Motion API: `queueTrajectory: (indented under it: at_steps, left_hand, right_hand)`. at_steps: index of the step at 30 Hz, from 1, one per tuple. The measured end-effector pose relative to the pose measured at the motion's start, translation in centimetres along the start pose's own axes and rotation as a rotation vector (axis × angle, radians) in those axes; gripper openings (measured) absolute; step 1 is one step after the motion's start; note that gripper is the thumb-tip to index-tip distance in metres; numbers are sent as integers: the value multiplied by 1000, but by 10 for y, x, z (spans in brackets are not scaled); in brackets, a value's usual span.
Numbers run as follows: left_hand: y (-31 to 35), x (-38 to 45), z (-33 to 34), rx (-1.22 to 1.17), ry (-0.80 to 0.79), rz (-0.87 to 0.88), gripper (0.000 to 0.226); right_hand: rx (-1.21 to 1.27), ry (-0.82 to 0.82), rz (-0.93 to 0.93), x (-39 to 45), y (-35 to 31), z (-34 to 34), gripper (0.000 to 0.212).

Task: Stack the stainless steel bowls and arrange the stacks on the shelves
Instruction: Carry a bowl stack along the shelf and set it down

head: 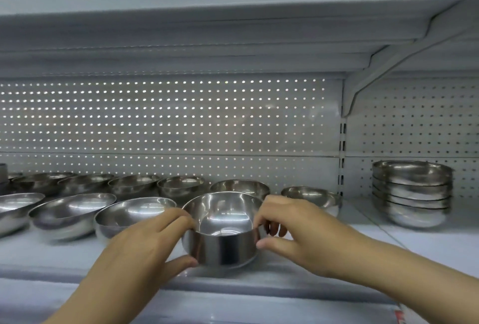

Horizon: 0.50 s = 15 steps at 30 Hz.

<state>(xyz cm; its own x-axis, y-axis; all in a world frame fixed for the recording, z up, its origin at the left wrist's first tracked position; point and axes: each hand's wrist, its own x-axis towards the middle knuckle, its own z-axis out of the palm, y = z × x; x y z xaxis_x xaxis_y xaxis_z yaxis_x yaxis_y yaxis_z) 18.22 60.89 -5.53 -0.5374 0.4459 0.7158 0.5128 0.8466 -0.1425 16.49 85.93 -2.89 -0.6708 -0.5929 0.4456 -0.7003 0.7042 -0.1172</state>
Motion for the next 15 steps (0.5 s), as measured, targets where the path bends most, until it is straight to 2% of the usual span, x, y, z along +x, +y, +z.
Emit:
queueTrajectory:
  at_steps: [1,3,6,15]
  left_hand:
    - [3,6,1,-2,49,41,57]
    - [13,20,6,-7,145,126,33]
    - [41,45,13,-66,201,195,41]
    - [194,112,29,-282,210,473,33]
  right_hand:
    - [-7,11,-1,-6,2,-6,11]
    - [-28,37,13,-22,7,-23,10]
    - [-84,65,73,-57,14,-55,9]
    - [-220,111,244,-223,44,-152,7]
